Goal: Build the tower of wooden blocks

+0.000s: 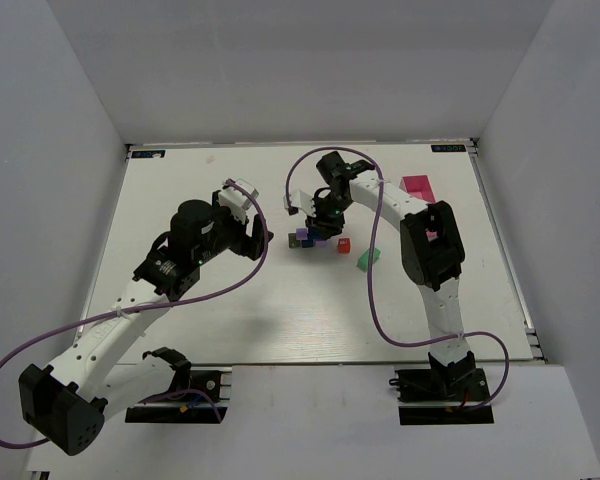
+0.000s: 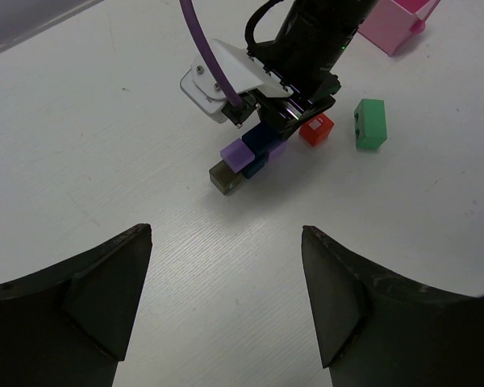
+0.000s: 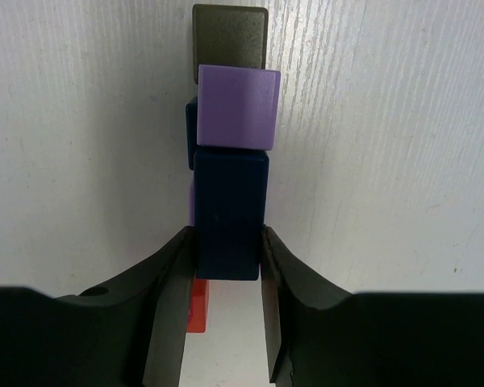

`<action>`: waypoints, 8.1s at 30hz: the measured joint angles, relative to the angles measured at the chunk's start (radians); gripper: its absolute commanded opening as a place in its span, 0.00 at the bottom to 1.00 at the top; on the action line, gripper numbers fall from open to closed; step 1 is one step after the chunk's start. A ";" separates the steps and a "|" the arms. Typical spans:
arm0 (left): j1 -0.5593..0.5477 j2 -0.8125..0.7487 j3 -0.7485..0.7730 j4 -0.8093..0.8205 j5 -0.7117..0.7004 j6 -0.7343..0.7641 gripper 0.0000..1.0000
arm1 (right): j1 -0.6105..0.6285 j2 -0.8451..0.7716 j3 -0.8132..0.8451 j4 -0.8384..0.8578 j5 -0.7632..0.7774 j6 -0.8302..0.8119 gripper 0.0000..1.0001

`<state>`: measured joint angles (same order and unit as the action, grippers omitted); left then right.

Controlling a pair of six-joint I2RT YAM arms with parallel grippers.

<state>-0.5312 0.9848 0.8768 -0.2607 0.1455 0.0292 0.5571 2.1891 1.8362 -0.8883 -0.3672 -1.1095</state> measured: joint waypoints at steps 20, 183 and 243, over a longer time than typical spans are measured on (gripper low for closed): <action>0.000 0.000 0.000 0.000 0.000 0.000 0.85 | 0.002 0.000 0.000 0.000 0.002 0.002 0.26; 0.000 0.000 0.000 0.000 -0.006 0.000 0.85 | 0.002 -0.021 -0.100 0.103 0.072 -0.028 0.44; 0.000 0.001 -0.003 0.000 -0.009 0.001 0.91 | -0.071 -0.325 -0.360 0.211 0.238 0.004 0.90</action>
<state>-0.5312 0.9855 0.8734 -0.2611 0.1364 0.0299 0.4862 1.8645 1.4757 -0.6769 -0.1291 -1.1053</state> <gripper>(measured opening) 0.870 0.904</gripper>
